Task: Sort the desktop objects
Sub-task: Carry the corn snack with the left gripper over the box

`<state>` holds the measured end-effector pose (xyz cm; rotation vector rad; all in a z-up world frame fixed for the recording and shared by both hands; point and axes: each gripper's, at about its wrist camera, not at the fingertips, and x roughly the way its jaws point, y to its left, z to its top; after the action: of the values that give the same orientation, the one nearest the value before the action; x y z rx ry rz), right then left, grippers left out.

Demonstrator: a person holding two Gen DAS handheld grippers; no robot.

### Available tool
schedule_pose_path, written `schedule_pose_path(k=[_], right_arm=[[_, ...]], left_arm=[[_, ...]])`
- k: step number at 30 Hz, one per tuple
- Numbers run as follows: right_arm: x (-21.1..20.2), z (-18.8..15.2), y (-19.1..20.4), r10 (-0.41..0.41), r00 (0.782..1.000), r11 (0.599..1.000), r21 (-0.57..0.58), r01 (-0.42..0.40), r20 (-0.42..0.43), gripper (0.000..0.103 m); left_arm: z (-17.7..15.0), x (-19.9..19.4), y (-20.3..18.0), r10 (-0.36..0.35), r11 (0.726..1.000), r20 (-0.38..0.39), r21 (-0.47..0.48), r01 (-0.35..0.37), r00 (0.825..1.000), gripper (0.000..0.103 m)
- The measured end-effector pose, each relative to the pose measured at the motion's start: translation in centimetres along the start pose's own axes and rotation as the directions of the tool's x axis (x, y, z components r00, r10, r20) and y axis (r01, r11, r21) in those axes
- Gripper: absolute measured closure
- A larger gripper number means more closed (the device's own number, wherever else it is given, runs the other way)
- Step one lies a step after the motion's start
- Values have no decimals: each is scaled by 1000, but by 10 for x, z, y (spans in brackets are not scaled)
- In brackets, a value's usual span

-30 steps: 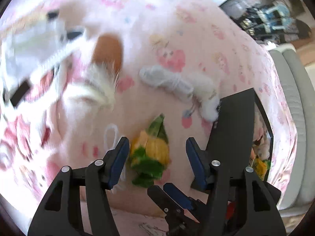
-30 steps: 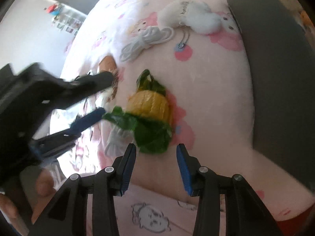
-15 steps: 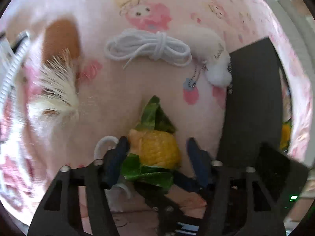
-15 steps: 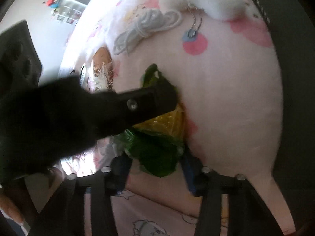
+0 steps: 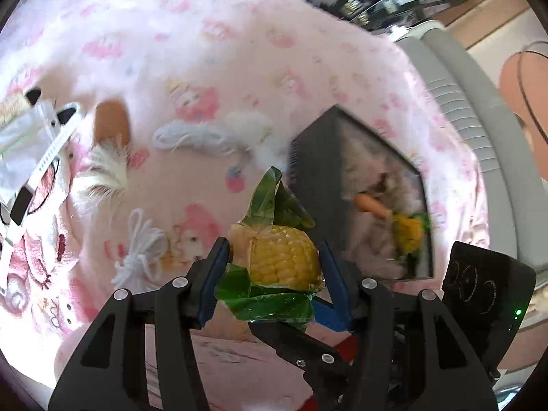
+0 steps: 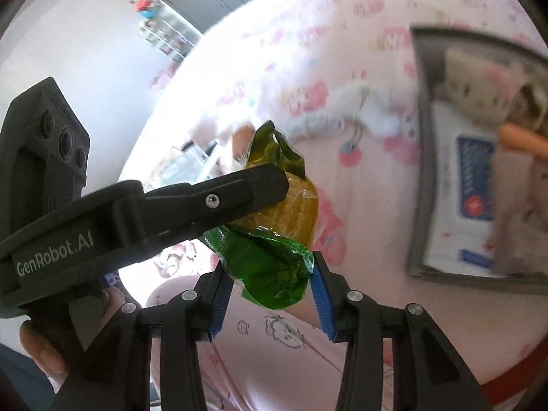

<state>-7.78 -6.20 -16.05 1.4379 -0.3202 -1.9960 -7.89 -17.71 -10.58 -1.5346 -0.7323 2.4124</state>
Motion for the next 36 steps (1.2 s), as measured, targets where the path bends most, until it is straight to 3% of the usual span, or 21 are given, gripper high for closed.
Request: schedule_pose_path(k=[6, 10, 12, 18, 22, 25, 29, 36], right_arm=[[-61, 3, -29, -14, 997, 1000, -12, 15, 70, 64], [-88, 6, -51, -44, 993, 999, 3, 44, 108, 64], [-120, 4, -75, -56, 990, 998, 14, 55, 126, 64], [-174, 14, -137, -112, 981, 994, 18, 111, 161, 64], [-179, 34, -160, -125, 981, 990, -47, 133, 146, 64], [-173, 41, -187, -87, 987, 994, -47, 95, 137, 64], [-169, 36, -222, -44, 993, 997, 67, 36, 109, 64], [-160, 31, -224, -116, 988, 993, 41, 113, 104, 64]], left_arm=[[-5, -1, -54, -49, 997, 40, 68, 46, 998, 48], [-3, 19, -91, -115, 989, 12, 97, 113, 993, 48], [-2, 27, -107, -135, 986, -5, 103, 135, 991, 48], [13, 72, -144, -246, 968, -37, 42, 247, 969, 48], [23, 98, -153, -274, 962, -18, -9, 274, 962, 48], [22, 123, -140, -309, 943, 3, -131, 306, 951, 51], [14, 148, -137, -310, 940, -26, -155, 302, 950, 53], [10, 163, -137, -293, 946, -45, -160, 282, 955, 52]])
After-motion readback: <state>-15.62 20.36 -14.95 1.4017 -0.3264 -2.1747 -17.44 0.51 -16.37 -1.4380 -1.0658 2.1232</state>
